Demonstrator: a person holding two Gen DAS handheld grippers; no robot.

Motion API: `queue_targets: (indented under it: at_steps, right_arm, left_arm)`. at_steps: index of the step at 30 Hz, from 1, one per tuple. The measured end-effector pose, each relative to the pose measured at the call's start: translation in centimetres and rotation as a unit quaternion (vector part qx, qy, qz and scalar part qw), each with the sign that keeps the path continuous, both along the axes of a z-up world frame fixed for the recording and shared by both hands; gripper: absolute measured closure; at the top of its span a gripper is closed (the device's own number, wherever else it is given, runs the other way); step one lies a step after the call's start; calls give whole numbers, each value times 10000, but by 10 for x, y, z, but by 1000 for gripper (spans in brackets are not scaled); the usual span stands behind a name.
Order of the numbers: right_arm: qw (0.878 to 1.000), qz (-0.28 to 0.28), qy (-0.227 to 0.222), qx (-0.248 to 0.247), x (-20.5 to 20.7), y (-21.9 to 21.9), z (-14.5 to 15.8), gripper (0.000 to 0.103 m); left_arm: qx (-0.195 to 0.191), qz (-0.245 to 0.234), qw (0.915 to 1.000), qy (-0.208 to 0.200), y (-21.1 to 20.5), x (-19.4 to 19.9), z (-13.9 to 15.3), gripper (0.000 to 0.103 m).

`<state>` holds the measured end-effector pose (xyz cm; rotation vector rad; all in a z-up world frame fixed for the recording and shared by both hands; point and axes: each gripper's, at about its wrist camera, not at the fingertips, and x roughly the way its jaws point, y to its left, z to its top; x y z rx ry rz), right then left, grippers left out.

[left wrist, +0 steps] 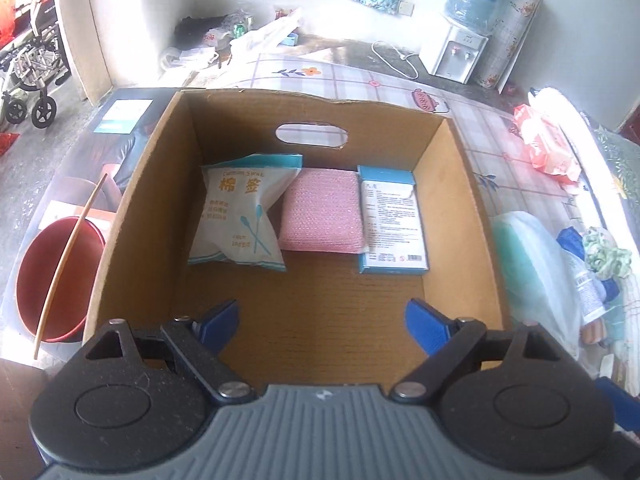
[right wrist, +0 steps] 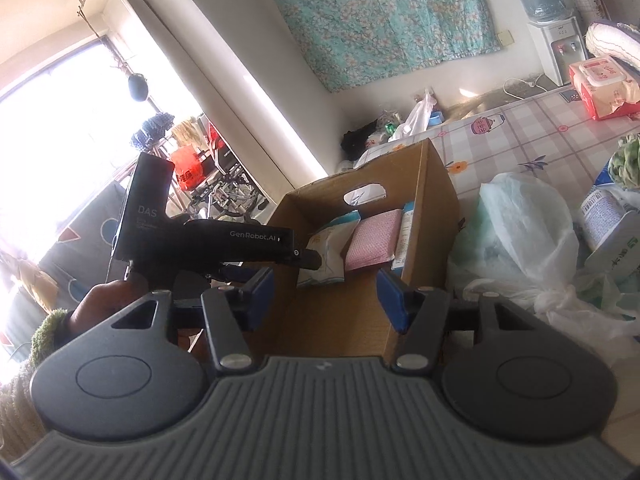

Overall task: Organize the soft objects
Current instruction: 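Reach the left tool back to the blue wet wipes pack and grasp it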

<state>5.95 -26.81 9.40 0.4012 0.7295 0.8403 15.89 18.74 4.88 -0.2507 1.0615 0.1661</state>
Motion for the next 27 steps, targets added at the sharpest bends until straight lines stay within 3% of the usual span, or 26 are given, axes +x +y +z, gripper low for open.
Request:
queue_targets:
  at_steps: [6, 12, 27]
  right_arm:
    - [9993, -376, 19, 1, -8, -37, -10, 46]
    - [9951, -969, 198, -13, -4, -83, -30, 46]
    - [9682, -2396, 705, 138, 53, -185, -78, 46]
  left_arm:
    - [-207, -657, 9967, -425, -65, -16, 23, 12]
    - [-262, -1449, 9870, -645, -137, -11, 32, 12]
    - [-37, -2528, 9655, -615, -257, 61, 9, 17]
